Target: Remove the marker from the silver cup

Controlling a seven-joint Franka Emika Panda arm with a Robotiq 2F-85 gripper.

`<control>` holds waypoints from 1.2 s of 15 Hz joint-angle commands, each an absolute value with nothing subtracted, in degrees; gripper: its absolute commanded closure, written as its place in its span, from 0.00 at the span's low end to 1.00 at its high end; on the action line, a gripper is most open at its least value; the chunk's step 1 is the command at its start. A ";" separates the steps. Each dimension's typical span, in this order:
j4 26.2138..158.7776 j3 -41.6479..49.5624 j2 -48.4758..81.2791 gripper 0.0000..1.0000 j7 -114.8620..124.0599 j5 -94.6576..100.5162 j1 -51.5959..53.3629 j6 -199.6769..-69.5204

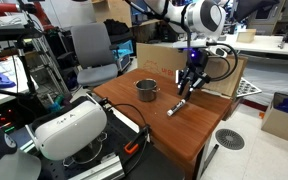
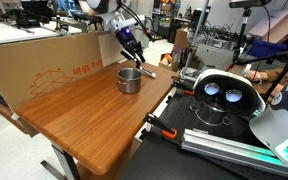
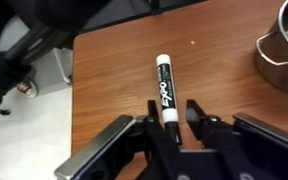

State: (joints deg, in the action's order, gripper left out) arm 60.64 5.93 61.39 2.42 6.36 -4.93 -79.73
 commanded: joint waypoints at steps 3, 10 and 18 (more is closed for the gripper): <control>52.95 6.04 65.66 0.16 1.92 7.50 -5.07 -74.37; 52.72 5.65 65.08 0.00 1.01 7.42 -5.24 -74.68; 61.31 5.35 57.17 0.00 -2.29 7.39 -4.77 -82.60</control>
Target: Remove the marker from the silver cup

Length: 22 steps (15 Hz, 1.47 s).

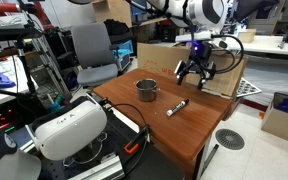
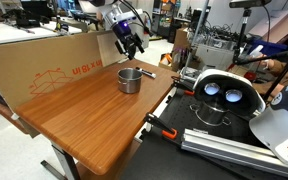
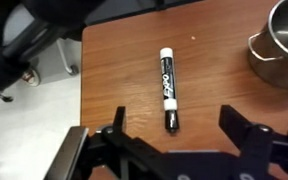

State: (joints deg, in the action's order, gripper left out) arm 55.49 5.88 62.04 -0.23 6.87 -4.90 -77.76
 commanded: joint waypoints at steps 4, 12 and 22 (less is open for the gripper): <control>69.73 5.16 49.07 0.00 -3.91 7.44 -4.12 -90.24; 90.70 2.89 29.85 0.00 -4.28 6.85 -4.15 -106.39; 104.53 2.64 19.20 0.00 -3.24 5.97 -3.76 -114.16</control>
